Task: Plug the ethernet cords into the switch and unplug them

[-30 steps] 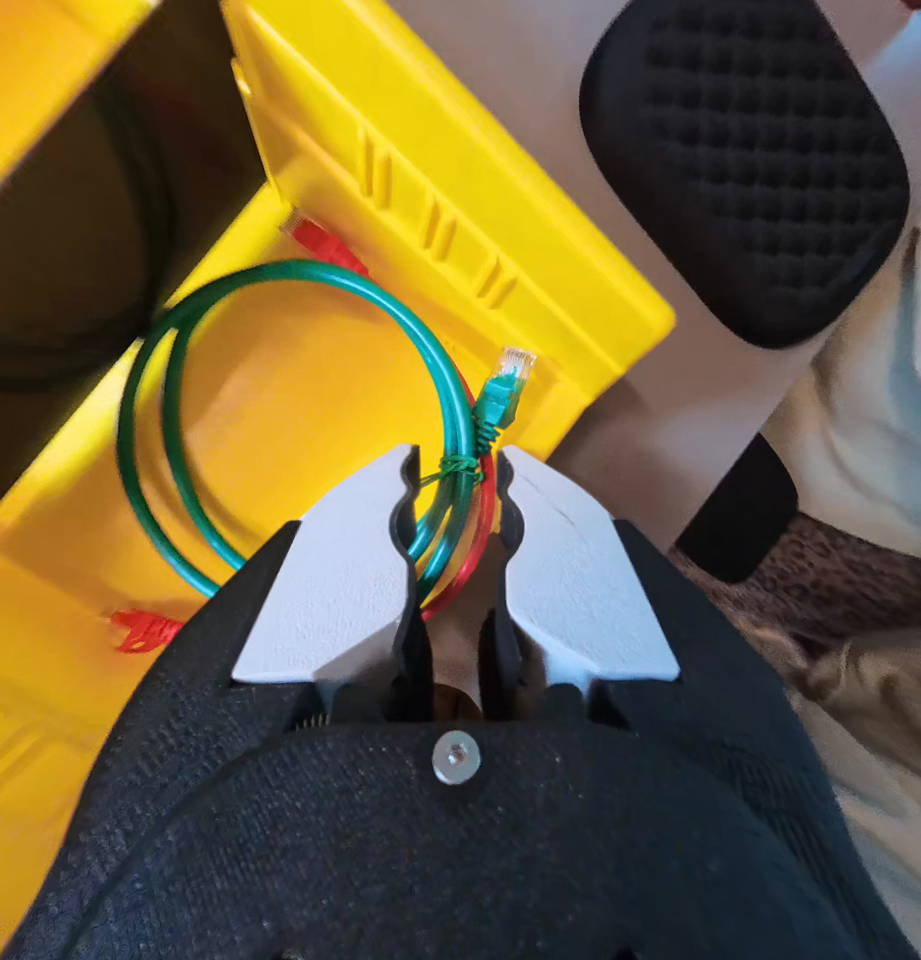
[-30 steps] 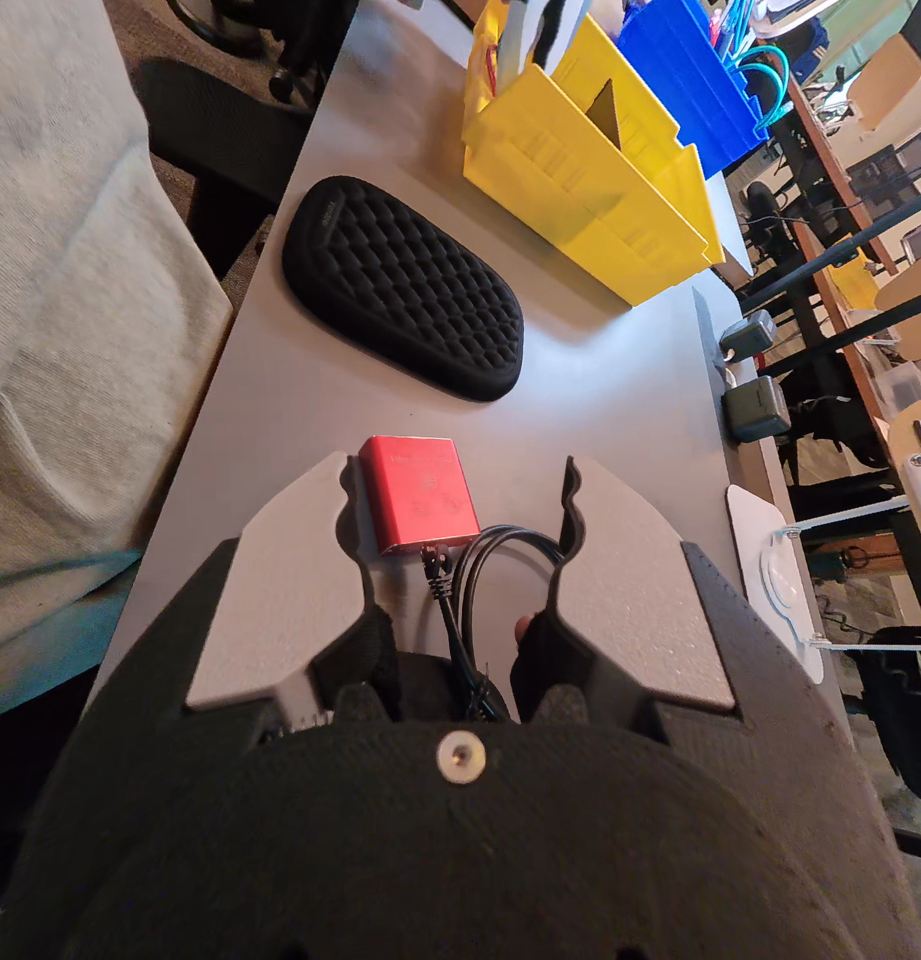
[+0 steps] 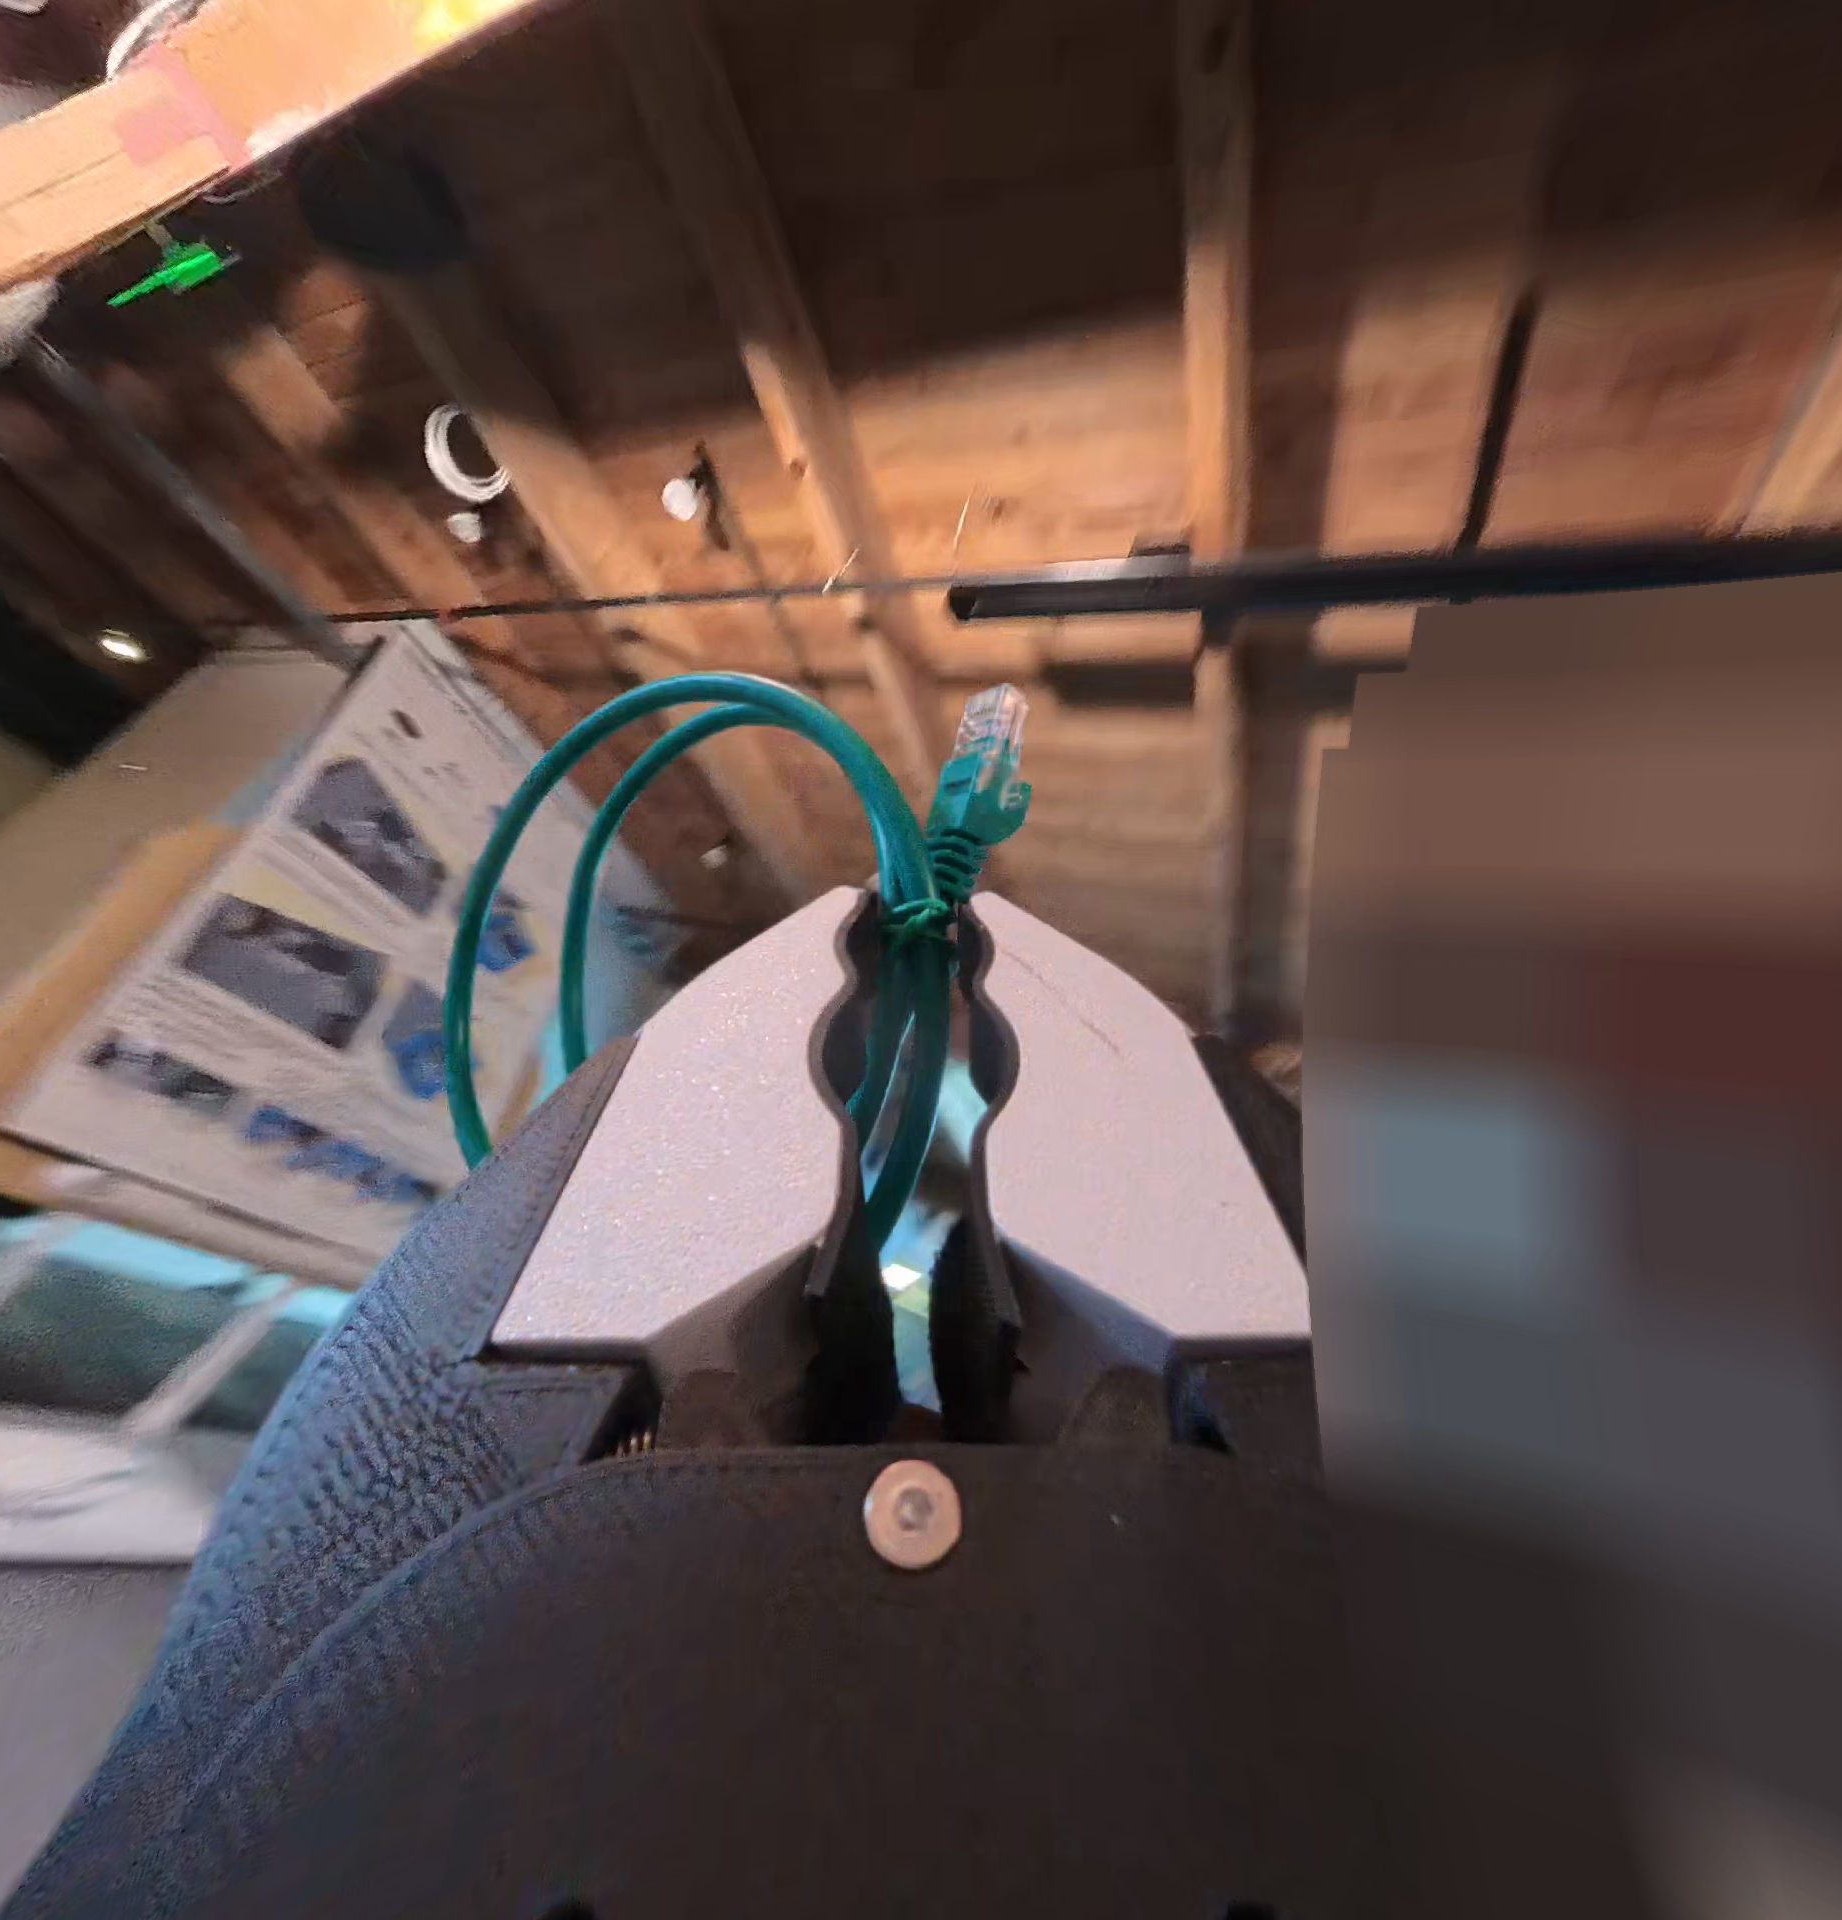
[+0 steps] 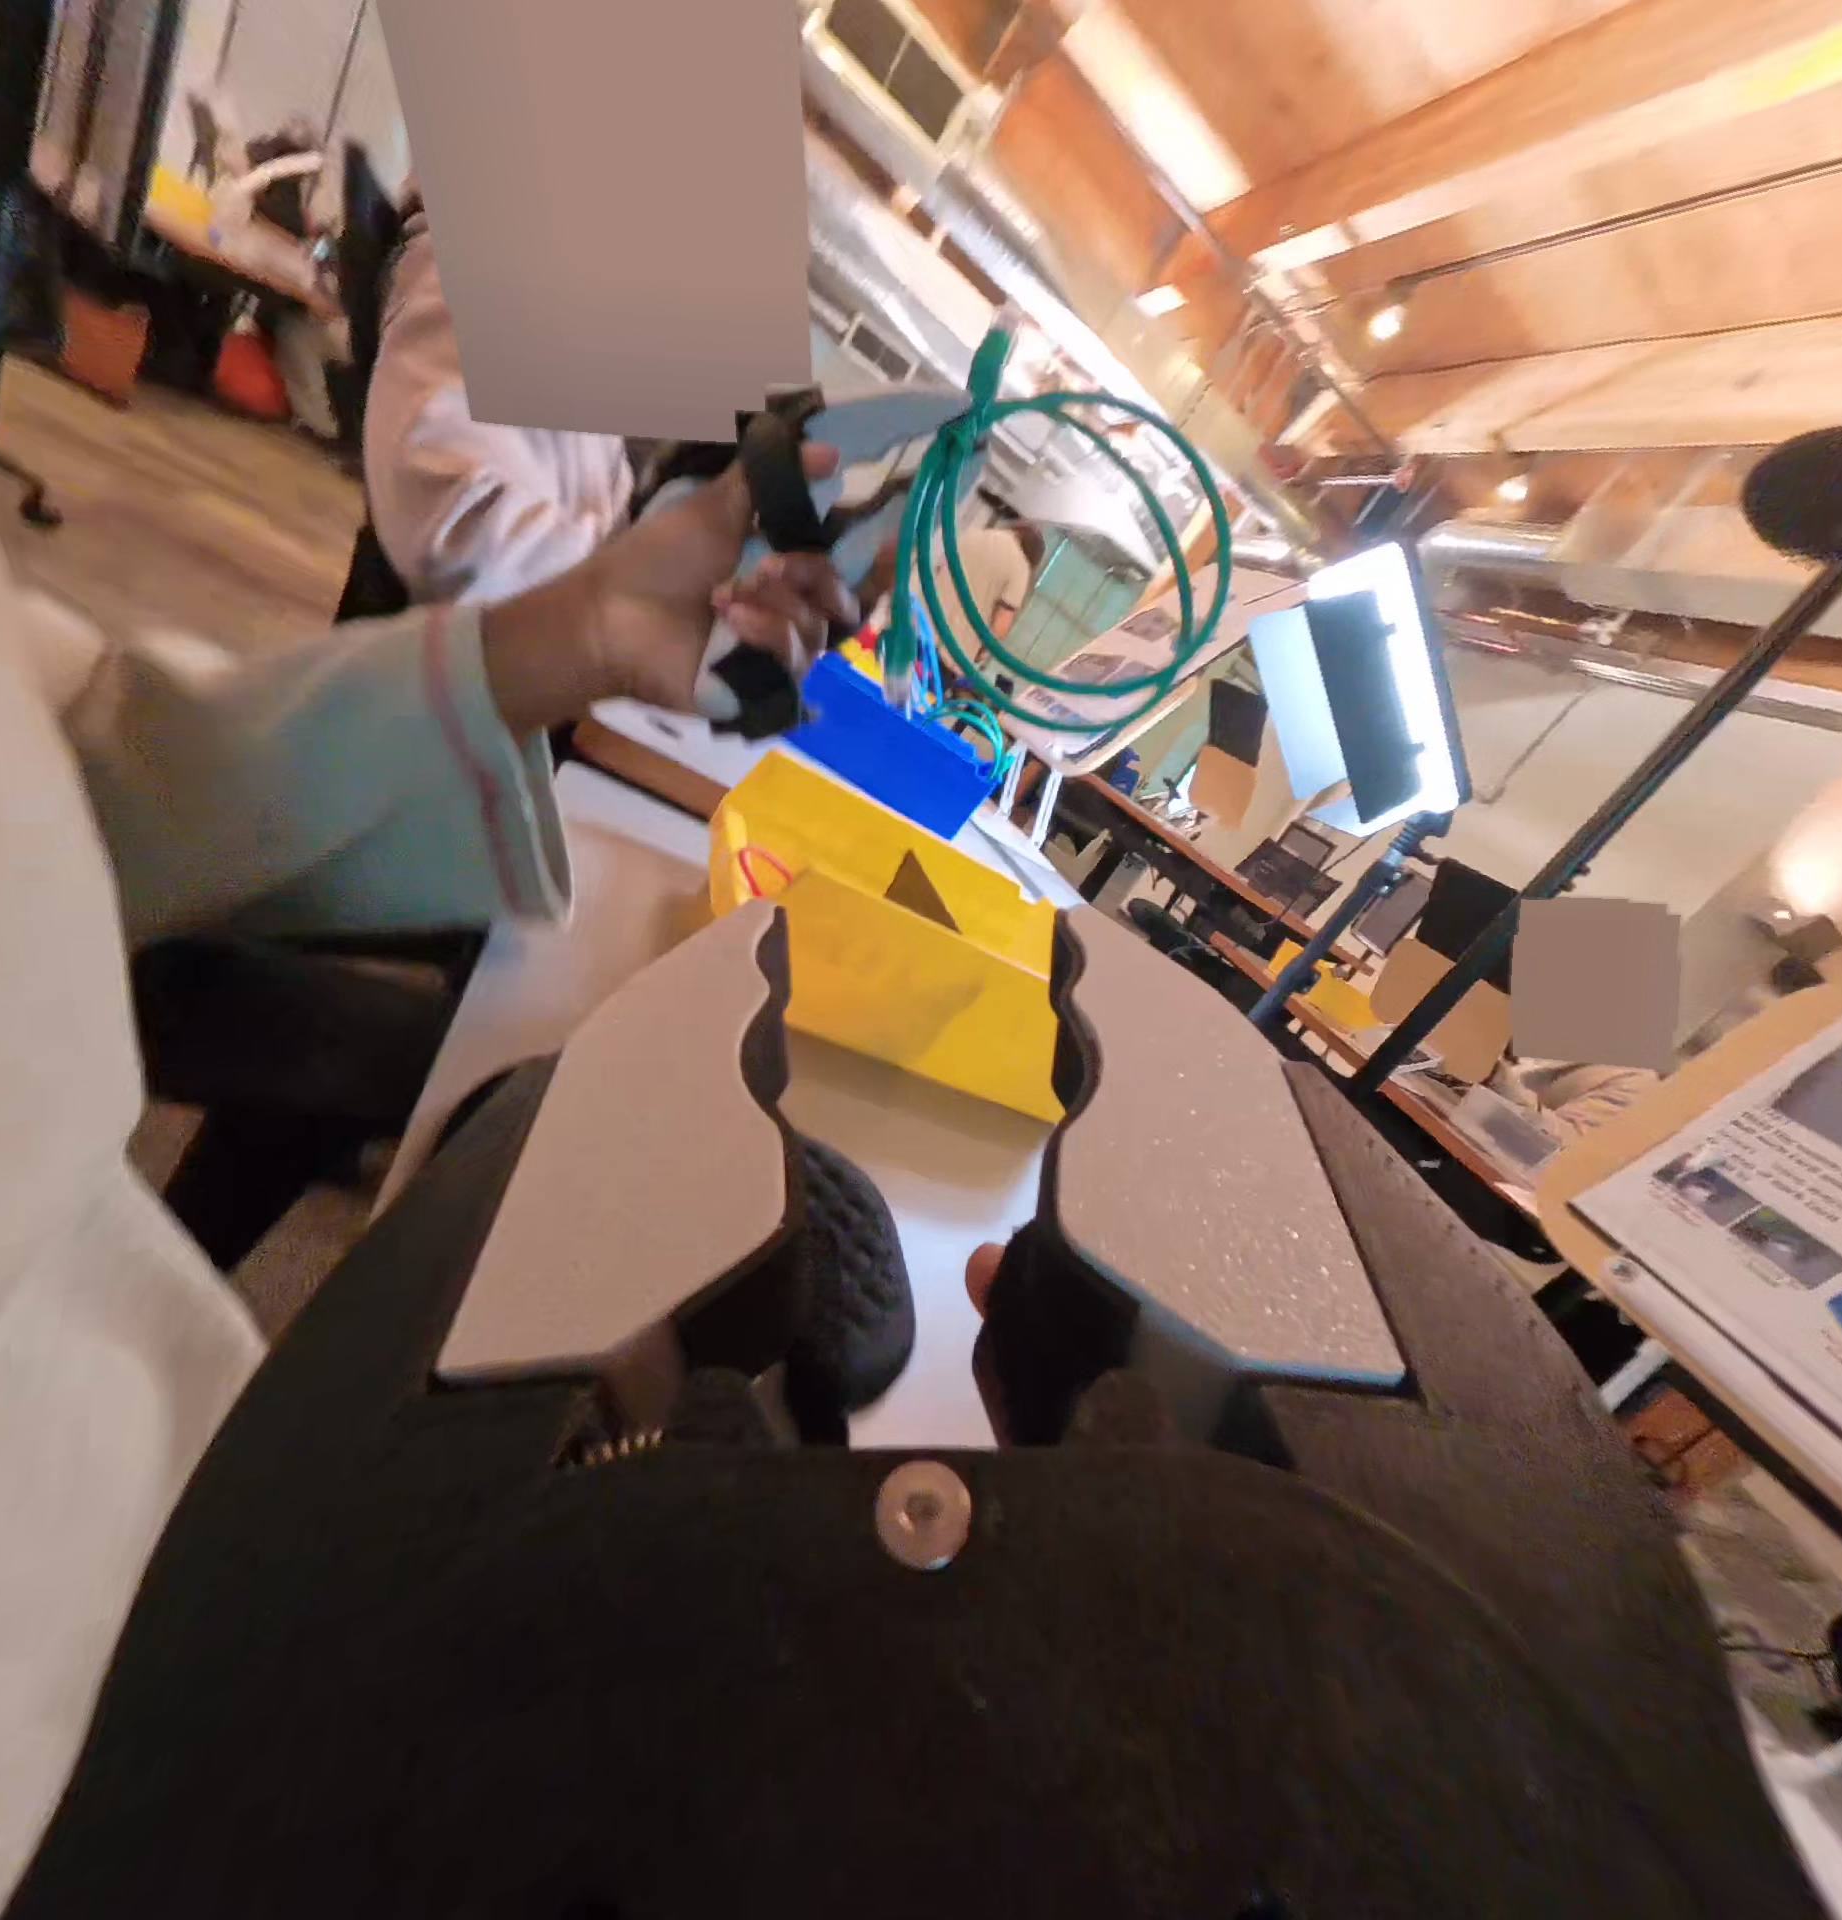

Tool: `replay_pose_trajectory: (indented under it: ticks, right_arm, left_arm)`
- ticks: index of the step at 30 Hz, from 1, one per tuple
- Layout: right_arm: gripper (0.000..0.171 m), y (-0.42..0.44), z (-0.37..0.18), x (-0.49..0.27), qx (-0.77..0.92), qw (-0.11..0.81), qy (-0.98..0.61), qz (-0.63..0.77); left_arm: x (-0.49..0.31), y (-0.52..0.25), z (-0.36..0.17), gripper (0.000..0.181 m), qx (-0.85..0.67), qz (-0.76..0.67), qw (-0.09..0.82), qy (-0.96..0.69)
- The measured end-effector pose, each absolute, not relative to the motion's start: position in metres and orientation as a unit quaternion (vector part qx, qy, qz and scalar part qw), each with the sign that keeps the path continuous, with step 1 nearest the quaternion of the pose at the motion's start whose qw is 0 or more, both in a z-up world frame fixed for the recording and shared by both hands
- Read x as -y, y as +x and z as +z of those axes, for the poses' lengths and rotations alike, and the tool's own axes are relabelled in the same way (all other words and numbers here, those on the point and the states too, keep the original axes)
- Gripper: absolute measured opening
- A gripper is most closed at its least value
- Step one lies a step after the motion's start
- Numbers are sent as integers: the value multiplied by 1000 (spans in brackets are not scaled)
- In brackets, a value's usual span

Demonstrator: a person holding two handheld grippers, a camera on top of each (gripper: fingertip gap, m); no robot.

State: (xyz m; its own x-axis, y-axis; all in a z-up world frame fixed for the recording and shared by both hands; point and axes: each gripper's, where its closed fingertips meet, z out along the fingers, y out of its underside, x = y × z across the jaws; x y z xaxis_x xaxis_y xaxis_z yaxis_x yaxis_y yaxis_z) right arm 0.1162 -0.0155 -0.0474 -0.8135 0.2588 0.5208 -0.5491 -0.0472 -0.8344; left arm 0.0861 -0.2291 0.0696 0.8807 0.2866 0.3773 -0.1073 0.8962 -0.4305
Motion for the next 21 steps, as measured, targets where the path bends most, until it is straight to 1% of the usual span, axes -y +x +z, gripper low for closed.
replay_pose_trajectory:
  ticks: [2, 4, 6, 8, 9, 11, 13, 14, 17, 18, 19, 20, 21]
  right_arm:
    - [46, 116, -44, 33, 623, 262, 84, 732]
    - [45, 118, -41, 46, 611, 227, 68, 755]
    - [40, 113, -37, 51, 597, 229, 53, 767]
    - [32, 105, -36, 49, 587, 286, 67, 754]
    - [31, 102, -38, 47, 584, 319, 82, 742]
    - [32, 98, -44, 45, 576, 389, 125, 708]
    - [36, 96, -50, 45, 561, 465, 164, 665]
    - [38, 95, -51, 46, 556, 488, 175, 650]
    - [38, 97, -46, 48, 538, 515, 175, 644]
    - [35, 97, -44, 49, 537, 522, 178, 638]
    - [21, 96, -44, 50, 542, 531, 179, 626]
    - [15, 95, -44, 50, 548, 534, 179, 619]
    - [14, 96, -43, 48, 549, 526, 174, 626]
  left_arm:
    - [205, 84, 64, 14, 192, 17, 970, -151]
    - [182, 73, 56, 14, 200, -51, 971, -120]
    - [161, 65, 49, 14, 221, -89, 966, -100]
    - [147, 61, 42, 14, 236, -126, 960, -80]
    - [140, 60, 39, 14, 242, -146, 956, -73]
    - [127, 59, 34, 14, 256, -183, 946, -71]
    - [118, 59, 32, 14, 263, -216, 938, -64]
    - [114, 61, 32, 14, 261, -229, 936, -60]
    - [99, 64, 33, 14, 259, -257, 928, -69]
    - [94, 65, 32, 14, 257, -266, 926, -73]
    - [90, 66, 32, 15, 252, -275, 925, -76]
    - [90, 67, 33, 15, 245, -280, 925, -71]
    - [91, 67, 33, 15, 238, -284, 926, -69]
